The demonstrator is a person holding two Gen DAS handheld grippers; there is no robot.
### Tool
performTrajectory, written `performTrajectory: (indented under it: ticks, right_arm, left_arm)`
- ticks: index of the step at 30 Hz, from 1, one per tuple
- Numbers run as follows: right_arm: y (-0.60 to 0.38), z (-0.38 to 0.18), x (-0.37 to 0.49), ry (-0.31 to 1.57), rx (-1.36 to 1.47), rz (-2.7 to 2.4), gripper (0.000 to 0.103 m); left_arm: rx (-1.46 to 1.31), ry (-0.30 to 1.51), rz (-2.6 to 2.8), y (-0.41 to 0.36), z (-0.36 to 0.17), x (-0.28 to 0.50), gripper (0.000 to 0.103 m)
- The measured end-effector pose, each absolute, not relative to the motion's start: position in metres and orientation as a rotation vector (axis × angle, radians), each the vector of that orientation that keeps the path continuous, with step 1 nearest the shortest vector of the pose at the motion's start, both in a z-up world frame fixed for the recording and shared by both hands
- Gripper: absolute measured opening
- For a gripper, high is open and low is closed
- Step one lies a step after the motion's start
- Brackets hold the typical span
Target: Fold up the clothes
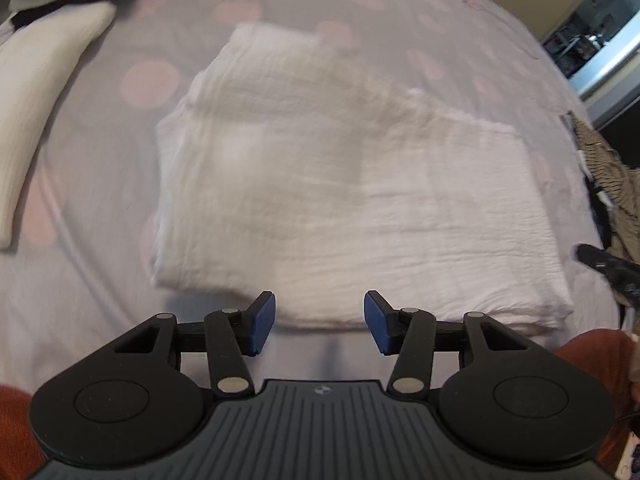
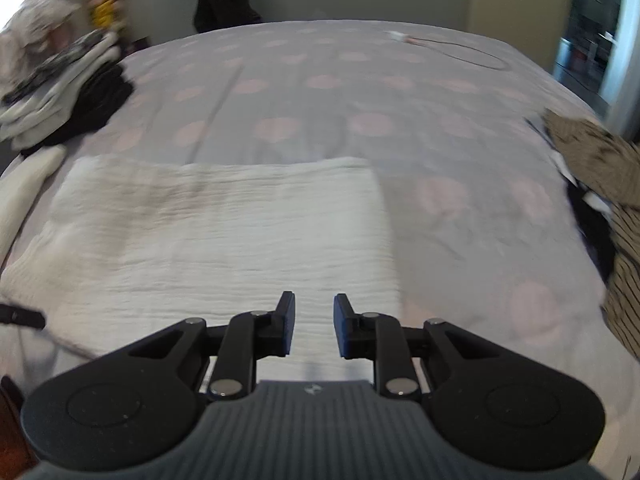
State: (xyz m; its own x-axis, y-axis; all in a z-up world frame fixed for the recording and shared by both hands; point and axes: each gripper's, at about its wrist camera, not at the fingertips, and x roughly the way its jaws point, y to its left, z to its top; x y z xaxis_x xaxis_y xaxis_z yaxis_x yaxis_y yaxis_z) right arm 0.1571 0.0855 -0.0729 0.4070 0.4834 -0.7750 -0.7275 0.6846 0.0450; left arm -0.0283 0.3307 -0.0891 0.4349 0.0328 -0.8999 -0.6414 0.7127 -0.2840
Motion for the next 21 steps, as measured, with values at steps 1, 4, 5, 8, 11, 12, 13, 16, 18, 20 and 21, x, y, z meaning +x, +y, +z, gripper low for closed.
performTrajectory:
  ticks: [1,4,5,8,11,12,13,16,18,20,21]
  right_arm:
    - [0.095,-0.073,0.154,0.852,-0.339,0.804,0.024]
    - [0.125,-0.074,0.147,0.851,-0.382,0.866,0.024]
    - [0.135,-0.075,0.146,0.852,-0.395,0.885,0.024]
    - [0.166,-0.079,0.142,0.853,-0.433,0.942,0.024]
    - [0.197,-0.085,0.140,0.855,-0.467,0.990,0.024]
    - [0.208,-0.087,0.140,0.857,-0.477,1.004,0.024]
    - [0.218,-0.089,0.140,0.859,-0.485,1.018,0.024]
    - [0.249,-0.094,0.142,0.853,-0.518,1.056,0.024]
    - [0.270,-0.094,0.142,0.835,-0.546,1.081,0.023]
    - [0.292,-0.092,0.142,0.811,-0.570,1.110,0.023]
    - [0.301,-0.090,0.142,0.799,-0.576,1.126,0.022]
  left_arm:
    - [-0.673,1.041,0.459,0.334,-0.087,-0.028,0.058]
    - [-0.649,1.028,0.487,0.346,-0.085,-0.024,0.058]
    - [-0.642,1.023,0.500,0.351,-0.085,-0.022,0.057]
    - [-0.640,0.989,0.513,0.371,-0.085,-0.018,0.057]
    - [-0.631,0.936,0.518,0.392,-0.084,-0.012,0.057]
    - [-0.624,0.931,0.524,0.400,-0.085,-0.008,0.057]
    - [-0.617,0.928,0.530,0.408,-0.087,-0.004,0.057]
    - [-0.601,0.938,0.536,0.430,-0.096,0.010,0.057]
    - [-0.620,0.934,0.524,0.441,-0.104,0.012,0.055]
    - [-0.639,0.931,0.513,0.452,-0.113,0.014,0.049]
    - [-0.649,0.929,0.507,0.457,-0.117,0.015,0.048]
